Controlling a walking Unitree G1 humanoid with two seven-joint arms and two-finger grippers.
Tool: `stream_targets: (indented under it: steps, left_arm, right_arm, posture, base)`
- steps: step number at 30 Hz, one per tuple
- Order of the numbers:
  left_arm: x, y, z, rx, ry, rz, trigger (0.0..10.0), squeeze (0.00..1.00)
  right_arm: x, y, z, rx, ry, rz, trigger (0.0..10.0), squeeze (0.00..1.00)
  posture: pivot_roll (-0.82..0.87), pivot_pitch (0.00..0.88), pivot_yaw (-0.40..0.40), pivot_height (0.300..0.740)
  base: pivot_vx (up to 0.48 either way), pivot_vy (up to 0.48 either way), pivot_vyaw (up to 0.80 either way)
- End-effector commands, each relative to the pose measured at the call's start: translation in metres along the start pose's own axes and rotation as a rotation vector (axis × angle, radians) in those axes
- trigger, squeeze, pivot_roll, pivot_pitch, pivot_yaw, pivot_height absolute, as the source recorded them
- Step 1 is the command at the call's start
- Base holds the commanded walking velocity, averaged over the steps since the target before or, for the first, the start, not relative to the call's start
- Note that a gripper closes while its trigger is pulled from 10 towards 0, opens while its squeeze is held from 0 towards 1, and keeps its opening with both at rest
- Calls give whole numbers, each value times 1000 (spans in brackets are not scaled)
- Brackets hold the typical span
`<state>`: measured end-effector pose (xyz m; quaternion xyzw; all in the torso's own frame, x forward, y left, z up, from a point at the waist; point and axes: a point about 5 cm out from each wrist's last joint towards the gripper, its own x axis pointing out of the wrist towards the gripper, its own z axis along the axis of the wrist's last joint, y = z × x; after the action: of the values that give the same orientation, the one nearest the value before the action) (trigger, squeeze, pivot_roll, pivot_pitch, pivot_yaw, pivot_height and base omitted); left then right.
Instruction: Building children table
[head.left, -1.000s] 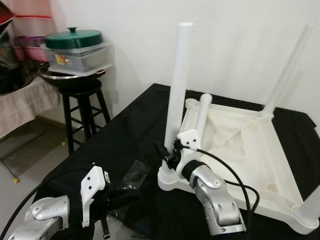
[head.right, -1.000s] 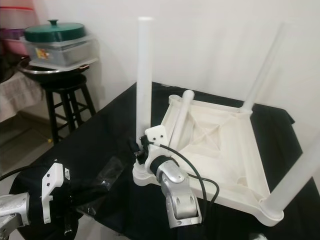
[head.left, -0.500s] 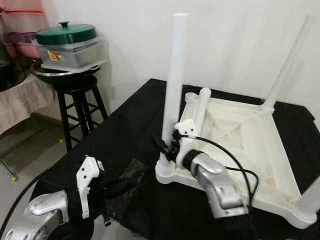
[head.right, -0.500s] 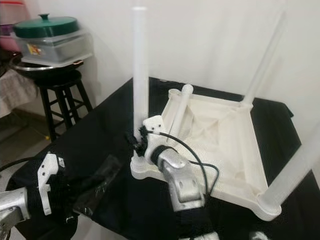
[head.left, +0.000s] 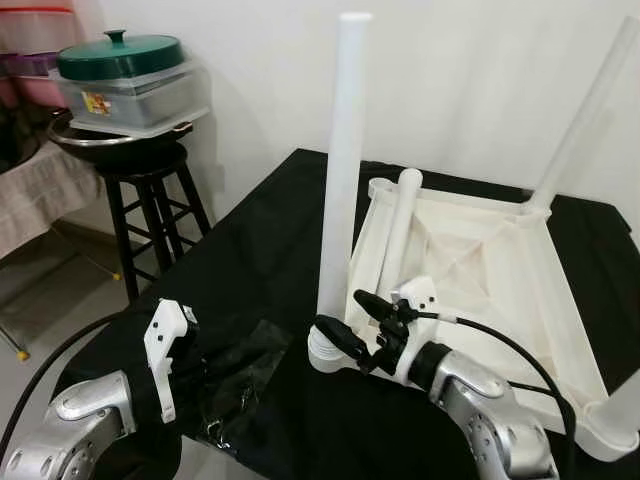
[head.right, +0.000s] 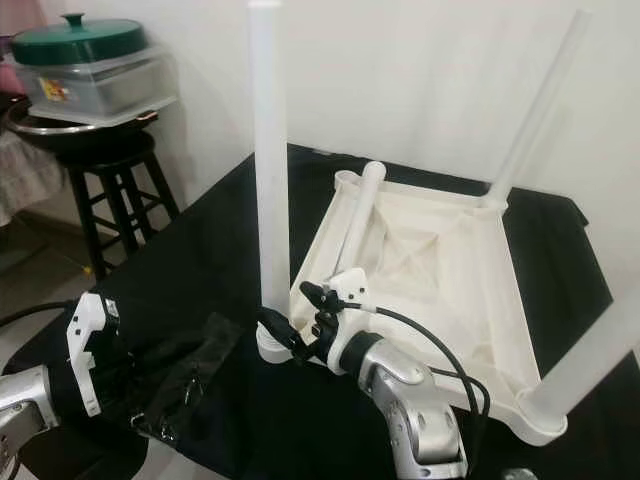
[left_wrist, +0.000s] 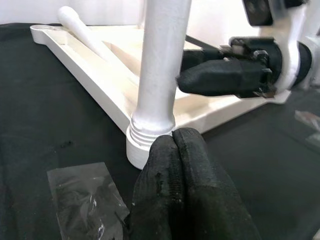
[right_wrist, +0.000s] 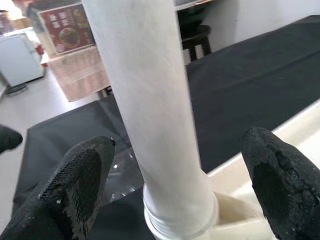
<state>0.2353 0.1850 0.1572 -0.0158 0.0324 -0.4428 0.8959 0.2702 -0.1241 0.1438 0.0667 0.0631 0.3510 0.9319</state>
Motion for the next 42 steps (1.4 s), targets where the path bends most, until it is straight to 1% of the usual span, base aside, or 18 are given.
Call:
stream_targets:
  steps: [1, 2, 4, 5, 6, 8, 9, 10, 12, 14, 15, 17, 21, 24, 28, 35, 40, 42]
  left_arm:
    - [-2, 4, -1, -47, -4, 31, 10000, 0]
    - [-2, 4, -1, -47, -4, 31, 10000, 0]
    - [-3, 7, -2, -80, 4, 43, 10000, 0]
    - [-3, 7, -2, -80, 4, 43, 10000, 0]
    - [-3, 8, -2, -88, 8, 41, 10000, 0]
    - [-3, 8, -2, -88, 8, 41, 10000, 0]
    - [-3, 8, -2, -93, 13, 35, 10000, 0]
    - [-3, 8, -2, -93, 13, 35, 10000, 0]
    - [-3, 8, -4, -108, 29, 20, 10000, 0]
    - [-3, 8, -4, -108, 29, 20, 10000, 0]
    - [-3, 8, -4, -111, 31, 17, 10000, 0]
    - [-3, 9, -3, -114, 24, 24, 10000, 0]
    - [-3, 9, -1, -98, 6, 30, 10000, 0]
    - [-3, 9, 0, -98, 6, 30, 10000, 0]
    - [-3, 9, 0, -96, 3, 29, 10000, 0]
    - [-2, 9, 1, -96, 1, 27, 10000, 0]
    - [-2, 9, 0, -106, 3, 26, 10000, 0]
    - [-1, 8, -1, -100, 13, 17, 10000, 0]
  right_arm:
    - [-11, -7, -5, 25, 3, -80, 10000, 0]
    - [-11, -7, -5, 25, 3, -80, 10000, 0]
    - [-35, -17, -13, 70, -11, -183, 10000, 0]
    - [-35, -17, -13, 70, -11, -183, 10000, 0]
    - [-44, -21, -15, 78, -21, -210, 10000, 0]
    - [-44, -21, -15, 78, -21, -210, 10000, 0]
    - [-51, -22, -16, 88, -31, -227, 10000, 0]
    - [-51, -22, -16, 88, -31, -227, 10000, 0]
    - [-61, -18, -23, 155, -48, -235, 10000, 0]
    - [-61, -18, -23, 155, -48, -235, 10000, 0]
    - [-64, -17, -24, 189, -72, -230, 10000, 0]
    - [-65, -17, -24, 209, -92, -220, 10000, 0]
    - [-66, -9, -21, 245, -130, -128, 10000, 0]
    - [-66, -7, -21, 239, -121, -118, 10000, 0]
    - [-65, -1, -21, 233, -103, -53, 10000, 0]
    - [-66, 3, -21, 241, -104, -16, 10000, 0]
    - [-65, 4, -21, 205, -87, 4, 10000, 0]
    - [-63, 6, -21, 172, -60, 37, 10000, 0]
  posture:
    - [40, 0, -39, 740]
    - [40, 0, -39, 740]
    - [25, 0, -27, 740]
    - [25, 0, -27, 740]
    - [20, 0, -24, 740]
    - [20, 0, -24, 740]
    - [14, 0, -21, 740]
    - [14, 0, -21, 740]
    - [9, 0, -16, 740]
    - [9, 0, -16, 740]
    - [7, 0, -13, 740]
    - [7, 0, -13, 740]
    - [11, 0, -17, 740]
    - [13, 0, -22, 740]
    - [14, 0, -27, 740]
    - [11, 0, -23, 740]
    - [12, 0, -21, 740]
    - [13, 0, -22, 740]
  base:
    - [0, 0, 0]
    - [0, 0, 0]
    - [0, 0, 0]
    - [0, 0, 0]
    - [0, 0, 0]
    - [0, 0, 0]
    - [0, 0, 0]
    - [0, 0, 0]
    - [0, 480, -391]
    - [0, 480, -781]
    - [0, 480, -800]
    - [0, 480, -800]
    - [0, 0, -800]
    - [0, 0, -800]
    - [0, 0, -800]
    - [0, 0, -800]
    - [0, 0, 0]
    - [0, 476, 0]
